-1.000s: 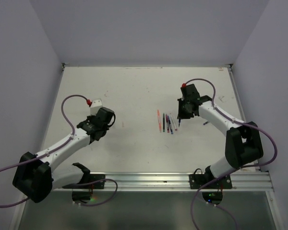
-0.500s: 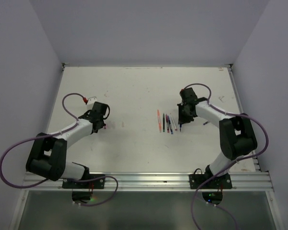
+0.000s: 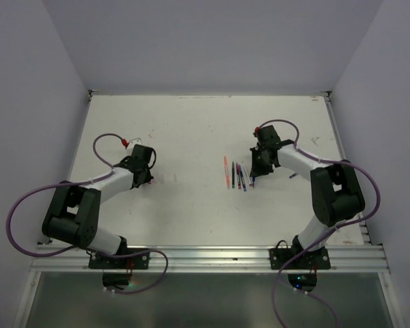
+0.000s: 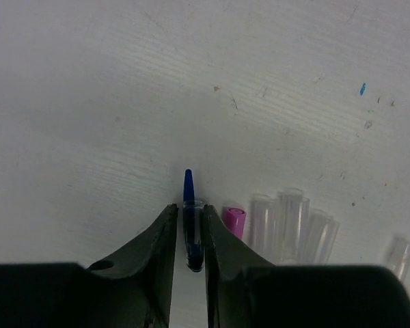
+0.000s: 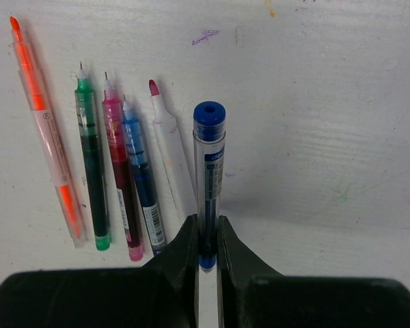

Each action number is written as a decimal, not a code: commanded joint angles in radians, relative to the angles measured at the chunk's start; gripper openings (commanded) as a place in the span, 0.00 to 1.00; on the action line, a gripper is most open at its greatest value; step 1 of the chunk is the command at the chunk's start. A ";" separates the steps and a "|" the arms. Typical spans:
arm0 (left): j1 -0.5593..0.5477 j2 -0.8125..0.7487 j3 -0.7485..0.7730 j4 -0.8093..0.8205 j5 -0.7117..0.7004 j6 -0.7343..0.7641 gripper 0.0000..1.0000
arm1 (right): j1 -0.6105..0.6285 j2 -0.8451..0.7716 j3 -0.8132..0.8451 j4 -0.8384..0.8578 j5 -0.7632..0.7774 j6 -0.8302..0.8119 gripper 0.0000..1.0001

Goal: Open the pen caps

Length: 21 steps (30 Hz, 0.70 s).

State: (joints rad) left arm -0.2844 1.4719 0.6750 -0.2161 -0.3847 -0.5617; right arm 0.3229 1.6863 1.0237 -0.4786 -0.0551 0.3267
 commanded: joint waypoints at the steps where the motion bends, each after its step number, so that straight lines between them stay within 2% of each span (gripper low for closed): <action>1: 0.013 -0.001 -0.005 0.058 0.010 -0.018 0.25 | -0.005 -0.019 -0.010 0.034 -0.020 -0.020 0.00; 6: 0.017 -0.005 0.001 0.061 0.024 -0.020 0.34 | -0.004 0.006 -0.017 0.041 -0.042 -0.021 0.00; 7: 0.019 -0.005 0.000 0.061 0.024 -0.018 0.39 | -0.004 0.006 -0.022 0.043 -0.043 -0.025 0.00; 13: 0.019 -0.047 -0.017 0.069 0.026 -0.030 0.52 | -0.005 0.010 -0.030 0.051 -0.052 -0.038 0.00; 19: 0.019 -0.107 -0.015 0.066 0.043 -0.020 0.58 | -0.005 0.027 -0.024 0.051 -0.054 -0.044 0.05; 21: 0.019 -0.125 -0.015 0.063 0.050 -0.020 0.59 | -0.004 0.027 -0.022 0.054 -0.057 -0.046 0.10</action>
State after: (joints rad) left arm -0.2749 1.3880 0.6559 -0.1833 -0.3424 -0.5682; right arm 0.3202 1.7081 0.9977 -0.4461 -0.1009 0.3050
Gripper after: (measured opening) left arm 0.582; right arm 0.101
